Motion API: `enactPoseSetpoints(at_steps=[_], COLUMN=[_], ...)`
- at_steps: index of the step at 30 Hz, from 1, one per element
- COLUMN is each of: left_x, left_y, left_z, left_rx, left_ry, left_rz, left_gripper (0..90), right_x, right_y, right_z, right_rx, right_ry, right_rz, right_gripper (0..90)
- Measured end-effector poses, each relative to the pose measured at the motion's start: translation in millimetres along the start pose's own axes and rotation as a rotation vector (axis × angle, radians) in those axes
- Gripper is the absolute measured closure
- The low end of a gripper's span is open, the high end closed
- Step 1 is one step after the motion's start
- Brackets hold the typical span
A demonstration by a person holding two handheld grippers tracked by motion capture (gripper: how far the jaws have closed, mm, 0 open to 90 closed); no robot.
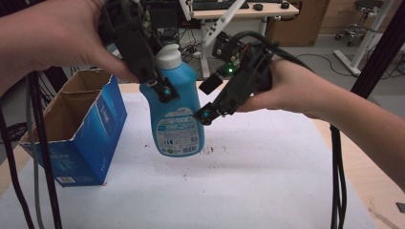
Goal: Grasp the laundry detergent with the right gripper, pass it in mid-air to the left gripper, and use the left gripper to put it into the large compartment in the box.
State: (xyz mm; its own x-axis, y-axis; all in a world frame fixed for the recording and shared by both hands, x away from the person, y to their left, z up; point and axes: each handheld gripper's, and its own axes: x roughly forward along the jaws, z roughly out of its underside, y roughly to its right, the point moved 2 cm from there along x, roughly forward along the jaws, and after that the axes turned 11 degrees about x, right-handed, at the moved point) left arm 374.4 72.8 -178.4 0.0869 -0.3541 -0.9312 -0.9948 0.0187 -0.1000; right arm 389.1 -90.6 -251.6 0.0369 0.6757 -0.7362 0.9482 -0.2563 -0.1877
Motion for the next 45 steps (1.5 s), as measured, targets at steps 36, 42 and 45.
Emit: enactPoseSetpoints(at_steps=[36, 42, 45], left_x=[-114.1, -110.3, -106.0], left_y=[0.7, -0.2, -1.1], left_z=[161.9, 180.1, 184.0], left_rx=[-0.687, -0.749, -0.756], left_ry=[0.001, -0.006, -0.015], left_rz=[-0.402, -0.402, -0.392], left_gripper=[38.0, 38.0, 38.0], right_x=[-44.6, -51.6, -52.9], right_y=[89.1, 95.8, 98.0], right_z=[92.1, 99.8, 101.4], right_rx=[0.315, 0.340, 0.341], right_ry=[-0.173, -0.163, -0.160], right_rz=[0.299, 0.308, 0.311], right_gripper=[13.1, 13.1, 13.1])
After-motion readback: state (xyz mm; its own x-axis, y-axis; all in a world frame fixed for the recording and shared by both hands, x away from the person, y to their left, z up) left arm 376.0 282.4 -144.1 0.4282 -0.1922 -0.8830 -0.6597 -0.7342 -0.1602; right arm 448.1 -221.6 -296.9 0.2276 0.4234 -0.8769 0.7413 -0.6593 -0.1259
